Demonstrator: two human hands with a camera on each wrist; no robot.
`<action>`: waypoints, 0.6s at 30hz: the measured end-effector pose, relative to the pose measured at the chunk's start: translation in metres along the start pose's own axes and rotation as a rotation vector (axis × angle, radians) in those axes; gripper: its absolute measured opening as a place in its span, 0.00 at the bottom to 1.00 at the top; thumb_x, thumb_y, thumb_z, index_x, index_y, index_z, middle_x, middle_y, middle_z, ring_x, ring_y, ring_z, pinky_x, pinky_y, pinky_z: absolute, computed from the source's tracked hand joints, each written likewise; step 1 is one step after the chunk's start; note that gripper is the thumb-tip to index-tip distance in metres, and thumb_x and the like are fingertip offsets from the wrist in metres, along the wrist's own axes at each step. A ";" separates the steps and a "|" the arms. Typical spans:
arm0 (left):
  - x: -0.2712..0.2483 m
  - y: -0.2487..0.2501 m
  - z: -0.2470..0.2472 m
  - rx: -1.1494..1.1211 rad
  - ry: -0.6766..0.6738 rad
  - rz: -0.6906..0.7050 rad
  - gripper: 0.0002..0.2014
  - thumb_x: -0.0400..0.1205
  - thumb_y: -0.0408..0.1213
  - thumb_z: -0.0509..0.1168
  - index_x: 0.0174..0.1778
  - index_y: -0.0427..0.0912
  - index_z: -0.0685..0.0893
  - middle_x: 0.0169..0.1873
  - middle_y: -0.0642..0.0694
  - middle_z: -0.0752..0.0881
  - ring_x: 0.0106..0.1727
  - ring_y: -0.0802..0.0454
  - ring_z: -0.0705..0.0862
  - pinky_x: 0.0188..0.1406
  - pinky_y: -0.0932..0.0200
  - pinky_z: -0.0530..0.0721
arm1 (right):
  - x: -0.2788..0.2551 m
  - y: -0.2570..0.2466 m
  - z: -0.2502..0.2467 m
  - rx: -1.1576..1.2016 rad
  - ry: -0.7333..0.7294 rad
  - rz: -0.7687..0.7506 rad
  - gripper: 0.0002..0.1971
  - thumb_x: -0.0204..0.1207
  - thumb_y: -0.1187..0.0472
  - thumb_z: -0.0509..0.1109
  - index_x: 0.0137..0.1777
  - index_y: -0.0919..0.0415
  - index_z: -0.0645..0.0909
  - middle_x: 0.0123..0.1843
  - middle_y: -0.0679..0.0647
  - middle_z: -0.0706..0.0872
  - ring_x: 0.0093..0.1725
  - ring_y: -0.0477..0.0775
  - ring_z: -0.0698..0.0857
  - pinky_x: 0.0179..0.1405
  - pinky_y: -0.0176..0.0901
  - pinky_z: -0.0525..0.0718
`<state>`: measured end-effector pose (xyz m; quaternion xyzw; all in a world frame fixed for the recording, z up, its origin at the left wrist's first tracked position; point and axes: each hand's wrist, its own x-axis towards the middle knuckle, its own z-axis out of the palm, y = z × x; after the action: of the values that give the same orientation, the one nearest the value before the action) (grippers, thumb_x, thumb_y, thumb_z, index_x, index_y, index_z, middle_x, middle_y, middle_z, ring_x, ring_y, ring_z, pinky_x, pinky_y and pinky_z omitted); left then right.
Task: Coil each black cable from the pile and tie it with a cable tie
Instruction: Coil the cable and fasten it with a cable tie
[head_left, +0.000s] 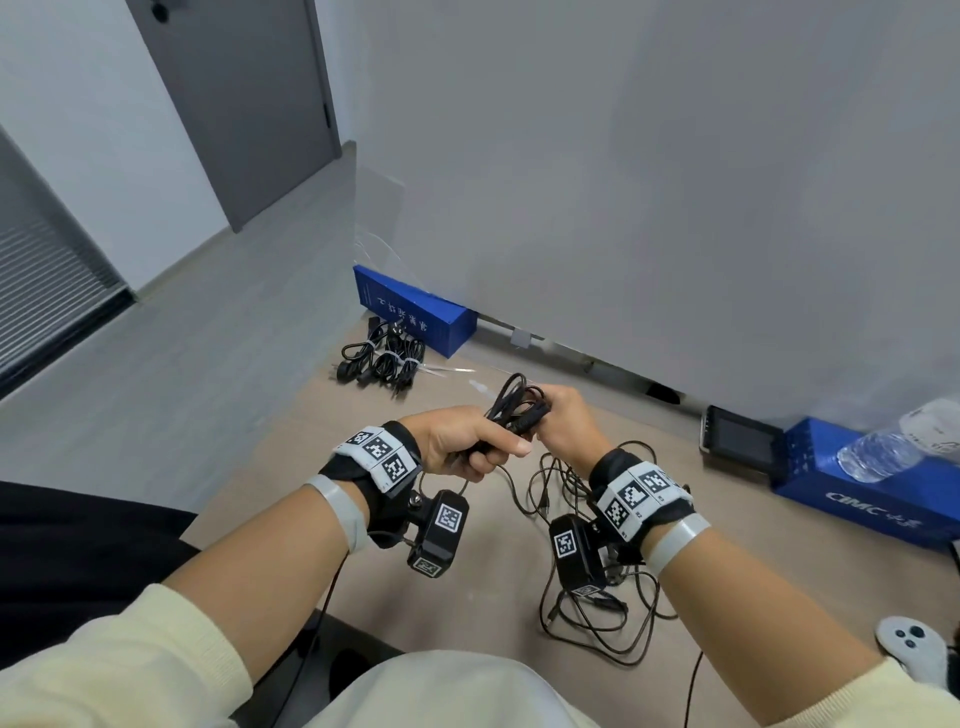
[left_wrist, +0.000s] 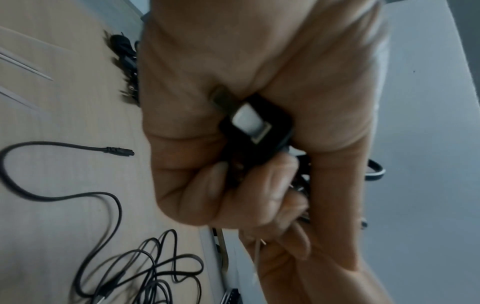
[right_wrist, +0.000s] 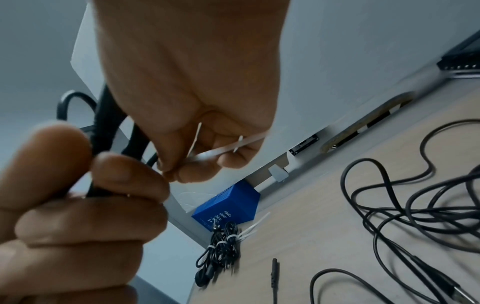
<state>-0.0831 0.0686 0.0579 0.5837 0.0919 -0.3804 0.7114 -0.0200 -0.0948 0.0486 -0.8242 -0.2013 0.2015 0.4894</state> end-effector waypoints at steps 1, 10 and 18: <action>-0.002 -0.001 -0.002 0.001 0.000 -0.001 0.10 0.77 0.35 0.72 0.50 0.43 0.79 0.25 0.51 0.72 0.20 0.60 0.66 0.21 0.68 0.62 | -0.002 -0.003 0.000 0.040 -0.029 -0.030 0.13 0.76 0.81 0.65 0.50 0.69 0.89 0.41 0.68 0.90 0.31 0.48 0.80 0.30 0.34 0.79; -0.013 -0.002 -0.009 0.019 0.174 0.132 0.04 0.82 0.30 0.67 0.47 0.43 0.80 0.26 0.49 0.74 0.22 0.58 0.66 0.24 0.63 0.59 | -0.014 0.002 0.002 0.061 -0.177 -0.020 0.07 0.84 0.68 0.68 0.47 0.71 0.85 0.32 0.53 0.82 0.28 0.43 0.78 0.32 0.31 0.76; -0.012 -0.014 -0.017 0.021 0.441 0.068 0.15 0.81 0.27 0.64 0.62 0.41 0.85 0.24 0.50 0.75 0.21 0.56 0.69 0.25 0.62 0.63 | -0.019 -0.013 -0.011 0.102 -0.150 0.035 0.03 0.82 0.69 0.69 0.53 0.67 0.83 0.37 0.57 0.90 0.32 0.50 0.86 0.36 0.37 0.80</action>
<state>-0.0948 0.0883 0.0491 0.6628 0.2215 -0.2203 0.6805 -0.0317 -0.1076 0.0675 -0.7842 -0.2125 0.2813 0.5107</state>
